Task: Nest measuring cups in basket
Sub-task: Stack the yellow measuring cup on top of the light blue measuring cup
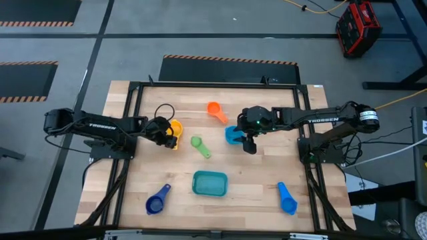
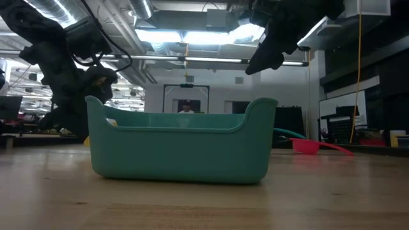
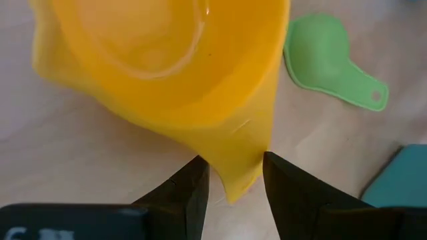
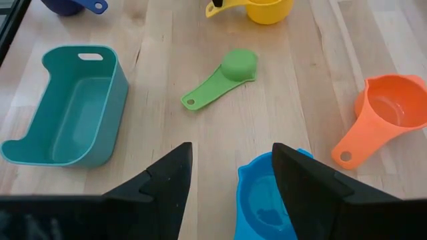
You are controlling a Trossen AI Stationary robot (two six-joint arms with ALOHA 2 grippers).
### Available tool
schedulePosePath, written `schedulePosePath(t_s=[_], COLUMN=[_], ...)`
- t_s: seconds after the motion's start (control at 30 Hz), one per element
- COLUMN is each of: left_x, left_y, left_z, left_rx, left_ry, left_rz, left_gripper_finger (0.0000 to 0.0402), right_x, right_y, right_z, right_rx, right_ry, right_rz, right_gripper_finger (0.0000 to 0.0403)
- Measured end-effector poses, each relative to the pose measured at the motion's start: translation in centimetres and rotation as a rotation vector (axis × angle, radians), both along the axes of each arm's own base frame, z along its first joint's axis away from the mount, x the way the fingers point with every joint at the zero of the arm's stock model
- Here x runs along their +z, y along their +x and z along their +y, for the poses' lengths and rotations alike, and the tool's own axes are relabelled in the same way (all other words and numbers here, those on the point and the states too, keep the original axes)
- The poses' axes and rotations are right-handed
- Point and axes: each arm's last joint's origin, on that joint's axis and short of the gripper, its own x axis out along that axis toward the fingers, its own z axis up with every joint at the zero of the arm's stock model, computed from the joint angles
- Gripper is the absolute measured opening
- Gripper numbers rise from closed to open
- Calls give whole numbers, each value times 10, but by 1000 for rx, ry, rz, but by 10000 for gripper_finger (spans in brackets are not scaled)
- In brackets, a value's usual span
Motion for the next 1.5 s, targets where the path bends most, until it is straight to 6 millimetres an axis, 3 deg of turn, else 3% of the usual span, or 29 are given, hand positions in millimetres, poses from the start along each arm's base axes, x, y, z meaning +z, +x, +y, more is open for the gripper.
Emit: schedulePosePath(t_s=[0.3,0.7,0.97,1.27,1.5], left_x=[0,0,3,32,65], left_y=[0,0,4,26,36], left_z=[0,0,1,5,8], left_rx=[-9,-22,-20,-87,-132], left_ry=[-3,7,21,185,472], left_rz=[-2,-2,-50,-430,-747], left_gripper_finger=[113,11,6,4,3], right_x=[0,0,0,2,19], right_y=[0,0,0,2,14], right_z=[0,0,0,0,-1], right_rx=[0,0,-1,-17,-67], right_ry=[0,0,0,15,70], right_rz=[0,0,0,-26,-242], right_gripper_finger=[211,211,211,211,211])
